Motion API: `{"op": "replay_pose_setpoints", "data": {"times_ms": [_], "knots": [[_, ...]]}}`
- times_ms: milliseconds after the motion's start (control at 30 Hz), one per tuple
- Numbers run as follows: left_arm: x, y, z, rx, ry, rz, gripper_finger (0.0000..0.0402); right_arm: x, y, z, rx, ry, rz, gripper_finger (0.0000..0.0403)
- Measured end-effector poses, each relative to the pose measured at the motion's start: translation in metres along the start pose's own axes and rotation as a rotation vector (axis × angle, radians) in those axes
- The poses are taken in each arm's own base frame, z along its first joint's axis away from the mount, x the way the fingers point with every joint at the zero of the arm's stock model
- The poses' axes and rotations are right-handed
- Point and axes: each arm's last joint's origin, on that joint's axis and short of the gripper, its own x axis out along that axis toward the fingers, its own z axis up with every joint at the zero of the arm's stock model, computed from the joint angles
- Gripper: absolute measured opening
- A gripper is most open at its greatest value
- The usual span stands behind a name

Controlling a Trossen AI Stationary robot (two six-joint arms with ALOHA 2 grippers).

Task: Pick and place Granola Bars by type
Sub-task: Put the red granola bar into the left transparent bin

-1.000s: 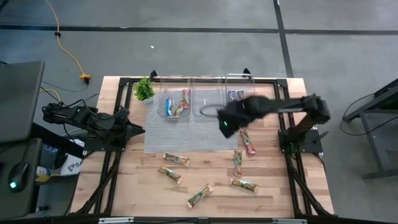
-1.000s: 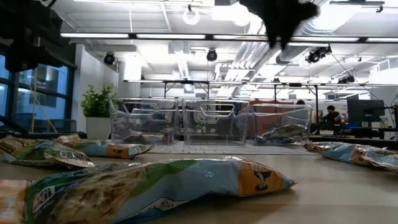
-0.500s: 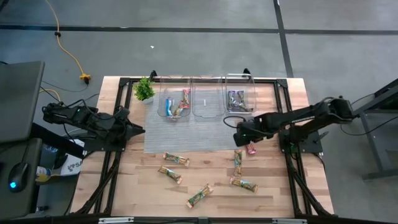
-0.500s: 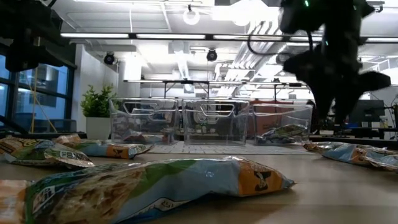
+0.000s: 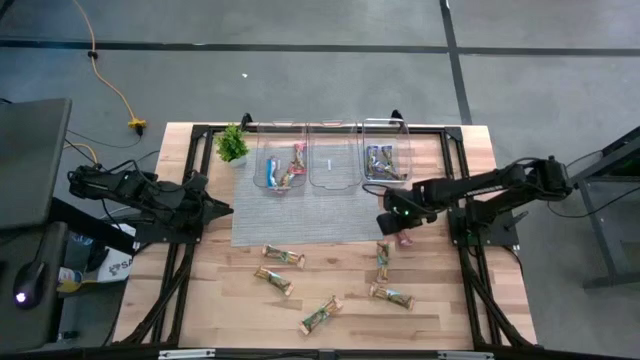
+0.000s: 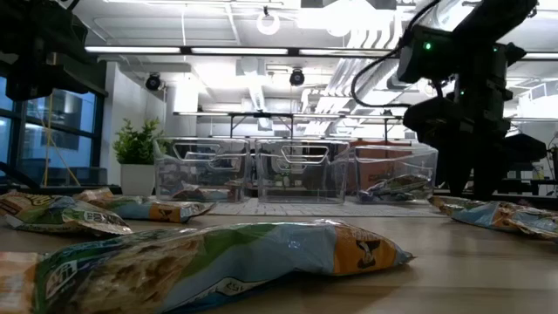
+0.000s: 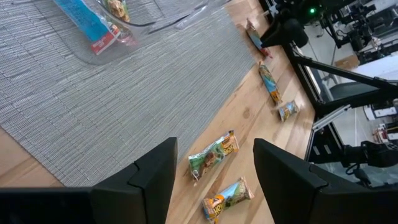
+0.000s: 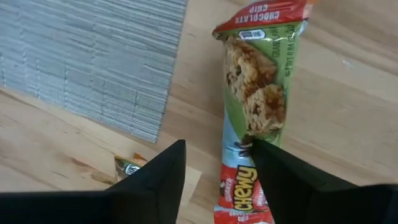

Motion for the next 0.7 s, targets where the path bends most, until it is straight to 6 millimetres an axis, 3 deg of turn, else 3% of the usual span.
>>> {"op": "replay_pose_setpoints", "data": {"times_ms": [167, 433, 600, 700], "knots": [[0.000, 0.000, 0.000, -0.001, 0.001, 0.000, 0.0204, -0.003, 0.003, 0.008, 0.008, 0.009, 0.080, 0.0202], [0.000, 0.000, 0.000, -0.004, 0.001, 0.000, 0.0204, -0.035, 0.021, 0.014, -0.043, -0.068, 0.080, 0.0197], [0.000, 0.000, 0.000, -0.003, 0.001, 0.001, 0.0204, -0.037, 0.008, 0.012, -0.100, -0.064, -0.107, 0.0197], [0.000, 0.000, 0.000, 0.001, 0.002, 0.001, 0.0204, -0.031, 0.004, 0.015, -0.091, -0.011, -0.059, 0.0197]]}}
